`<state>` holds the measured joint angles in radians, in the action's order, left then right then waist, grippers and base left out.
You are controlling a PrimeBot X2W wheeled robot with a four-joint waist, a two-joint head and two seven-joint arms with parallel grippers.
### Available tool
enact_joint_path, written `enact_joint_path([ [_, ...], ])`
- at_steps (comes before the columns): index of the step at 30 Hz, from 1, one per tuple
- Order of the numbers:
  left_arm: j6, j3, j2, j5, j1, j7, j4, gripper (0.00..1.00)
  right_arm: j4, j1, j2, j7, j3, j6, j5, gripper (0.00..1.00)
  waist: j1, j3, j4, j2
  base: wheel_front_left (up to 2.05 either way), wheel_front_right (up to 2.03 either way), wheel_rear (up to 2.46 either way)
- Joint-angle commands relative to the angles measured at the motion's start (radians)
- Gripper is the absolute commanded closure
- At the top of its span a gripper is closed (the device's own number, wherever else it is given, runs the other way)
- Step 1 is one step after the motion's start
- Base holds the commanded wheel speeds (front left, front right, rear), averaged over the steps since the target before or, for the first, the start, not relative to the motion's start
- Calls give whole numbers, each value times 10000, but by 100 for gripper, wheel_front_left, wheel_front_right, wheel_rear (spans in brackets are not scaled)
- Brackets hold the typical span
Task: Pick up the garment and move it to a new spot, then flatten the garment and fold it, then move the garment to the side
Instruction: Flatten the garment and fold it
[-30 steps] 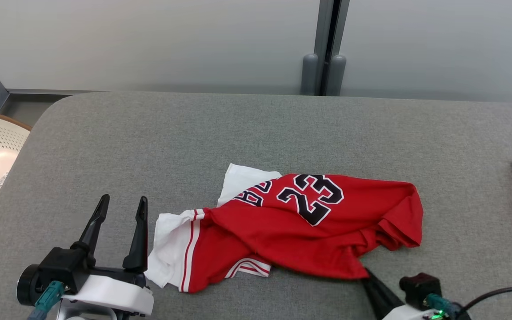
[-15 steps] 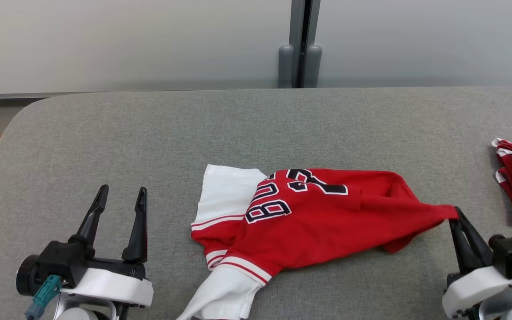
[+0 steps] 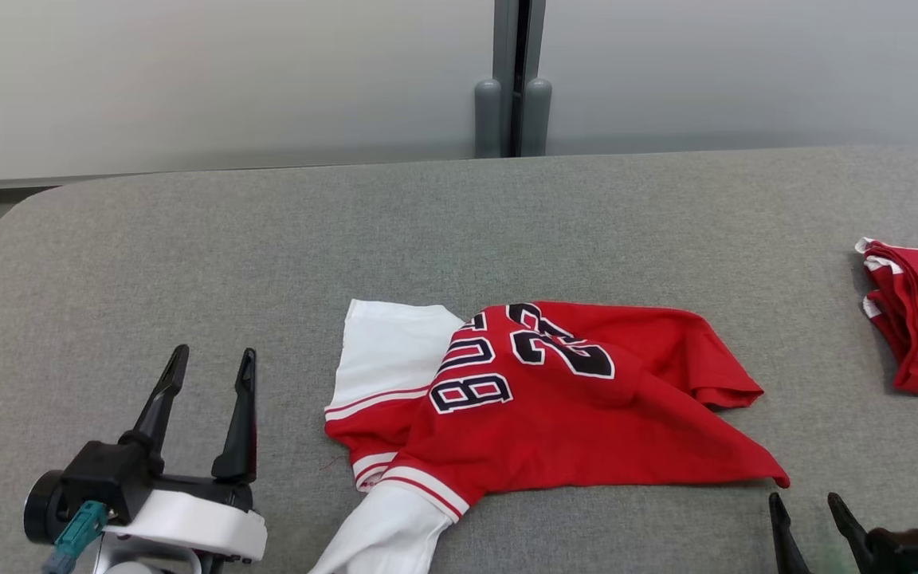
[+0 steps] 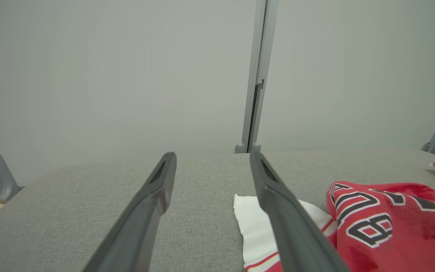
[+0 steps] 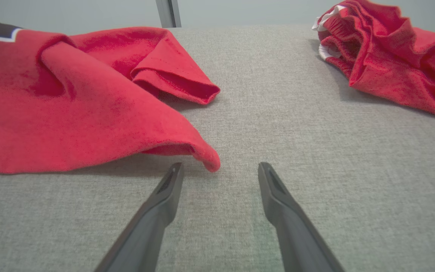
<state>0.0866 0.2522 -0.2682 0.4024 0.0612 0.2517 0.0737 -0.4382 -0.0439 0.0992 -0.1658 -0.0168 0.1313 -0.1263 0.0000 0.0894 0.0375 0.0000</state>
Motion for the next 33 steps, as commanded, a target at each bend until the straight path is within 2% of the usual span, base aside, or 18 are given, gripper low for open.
enact_joint_path([
  [1,46,-65,-64,22,-119,54,23,0,49,-156,5,-80,-48,-11,-60,0,0,-133,-71,0,0,0,0],
  [8,296,-242,-258,113,-846,-10,-1,0,1646,-668,63,-362,-381,-11,-104,0,0,-789,-253,0,0,0,0],
  [14,453,-215,-357,160,-1363,-205,-267,0,3730,-605,220,200,-286,-11,-76,0,0,-1212,-235,0,0,0,0],
  [18,485,-78,-383,115,-1608,-355,-444,0,4682,-688,303,733,-18,-11,-76,0,0,-1361,-177,0,0,0,0],
  [28,562,167,-353,155,-1859,-535,-653,0,5396,-1145,174,1193,244,-11,-199,0,0,-1397,-35,0,0,0,0],
  [33,340,531,-438,25,-1762,-862,-759,0,5425,-1127,170,1250,286,-11,-217,0,0,-1390,-13,0,0,0,0],
])
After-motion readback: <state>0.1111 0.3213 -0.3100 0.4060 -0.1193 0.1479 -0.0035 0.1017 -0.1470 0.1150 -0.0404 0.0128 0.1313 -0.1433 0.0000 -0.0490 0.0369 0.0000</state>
